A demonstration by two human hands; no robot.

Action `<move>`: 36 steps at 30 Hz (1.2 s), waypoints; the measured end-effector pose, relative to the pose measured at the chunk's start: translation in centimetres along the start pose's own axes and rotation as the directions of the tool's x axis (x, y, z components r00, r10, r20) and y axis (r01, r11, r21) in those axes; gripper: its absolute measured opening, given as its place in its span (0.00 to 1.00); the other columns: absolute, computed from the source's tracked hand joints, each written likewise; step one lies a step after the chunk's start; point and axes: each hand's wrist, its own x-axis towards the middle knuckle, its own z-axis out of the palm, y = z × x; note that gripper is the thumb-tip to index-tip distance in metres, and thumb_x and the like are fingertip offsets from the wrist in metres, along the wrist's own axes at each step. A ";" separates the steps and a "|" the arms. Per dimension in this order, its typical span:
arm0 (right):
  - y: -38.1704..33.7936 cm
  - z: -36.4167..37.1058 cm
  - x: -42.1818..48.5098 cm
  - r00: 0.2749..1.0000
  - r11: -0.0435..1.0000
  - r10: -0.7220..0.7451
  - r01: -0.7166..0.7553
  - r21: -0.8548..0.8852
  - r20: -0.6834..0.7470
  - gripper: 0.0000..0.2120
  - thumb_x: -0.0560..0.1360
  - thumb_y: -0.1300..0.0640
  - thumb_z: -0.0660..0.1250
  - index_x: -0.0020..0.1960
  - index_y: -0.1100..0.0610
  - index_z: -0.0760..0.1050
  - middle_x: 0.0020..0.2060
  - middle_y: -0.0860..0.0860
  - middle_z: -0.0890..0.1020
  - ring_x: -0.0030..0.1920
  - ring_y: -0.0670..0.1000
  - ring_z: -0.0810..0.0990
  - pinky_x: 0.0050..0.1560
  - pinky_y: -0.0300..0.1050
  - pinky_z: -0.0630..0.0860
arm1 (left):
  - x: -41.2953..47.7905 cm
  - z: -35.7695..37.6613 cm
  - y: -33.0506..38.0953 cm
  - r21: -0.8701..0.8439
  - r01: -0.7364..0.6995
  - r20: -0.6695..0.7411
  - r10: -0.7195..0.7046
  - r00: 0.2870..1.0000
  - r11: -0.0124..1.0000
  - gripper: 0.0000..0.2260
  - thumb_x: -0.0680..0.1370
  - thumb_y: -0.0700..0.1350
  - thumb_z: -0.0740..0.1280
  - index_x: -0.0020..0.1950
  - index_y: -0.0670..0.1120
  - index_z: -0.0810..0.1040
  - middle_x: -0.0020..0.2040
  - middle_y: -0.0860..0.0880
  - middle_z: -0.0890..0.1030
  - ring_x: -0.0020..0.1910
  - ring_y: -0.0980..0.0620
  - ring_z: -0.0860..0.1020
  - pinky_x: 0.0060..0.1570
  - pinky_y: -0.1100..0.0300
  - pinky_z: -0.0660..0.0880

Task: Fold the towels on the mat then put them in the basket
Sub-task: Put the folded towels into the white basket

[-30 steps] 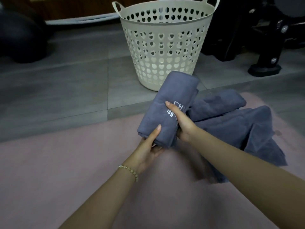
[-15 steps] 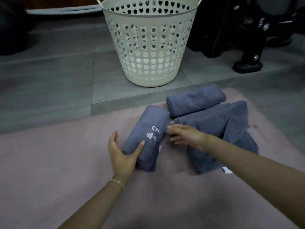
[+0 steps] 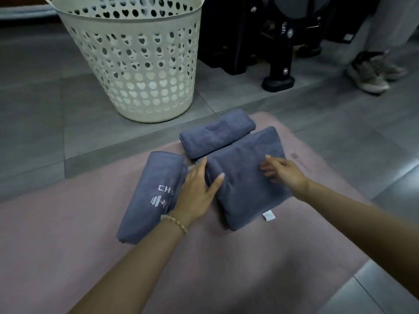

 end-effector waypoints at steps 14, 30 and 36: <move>-3.6 -1.1 5.4 0.998 0.838 -0.013 -0.026 -0.544 -0.069 0.23 0.73 0.31 0.53 0.48 0.49 0.69 0.52 0.59 0.79 0.48 0.63 0.79 0.51 0.57 0.78 | 2.7 1.3 0.2 -0.479 -0.025 0.106 0.086 0.991 0.877 0.13 0.74 0.38 0.71 0.49 0.54 0.71 0.36 0.45 0.79 0.30 0.52 0.80 0.31 0.60 0.78; 5.5 -2.8 0.1 0.905 0.984 -0.011 -0.066 -0.165 -0.425 0.38 0.65 0.42 0.76 0.67 0.53 0.63 0.61 0.50 0.67 0.57 0.52 0.73 0.64 0.47 0.70 | -1.4 5.3 -1.5 -0.082 -0.165 -0.008 0.164 0.986 0.983 0.25 0.72 0.57 0.70 0.66 0.52 0.70 0.61 0.55 0.65 0.58 0.62 0.67 0.58 0.73 0.62; 5.3 -3.4 1.2 0.956 0.979 0.110 -0.151 -0.137 -0.270 0.30 0.68 0.47 0.75 0.63 0.60 0.67 0.53 0.51 0.74 0.52 0.51 0.73 0.55 0.42 0.71 | -0.3 6.5 -1.6 -0.316 0.136 -0.103 -0.176 0.979 0.939 0.13 0.76 0.47 0.69 0.58 0.46 0.72 0.59 0.47 0.70 0.58 0.50 0.70 0.57 0.67 0.62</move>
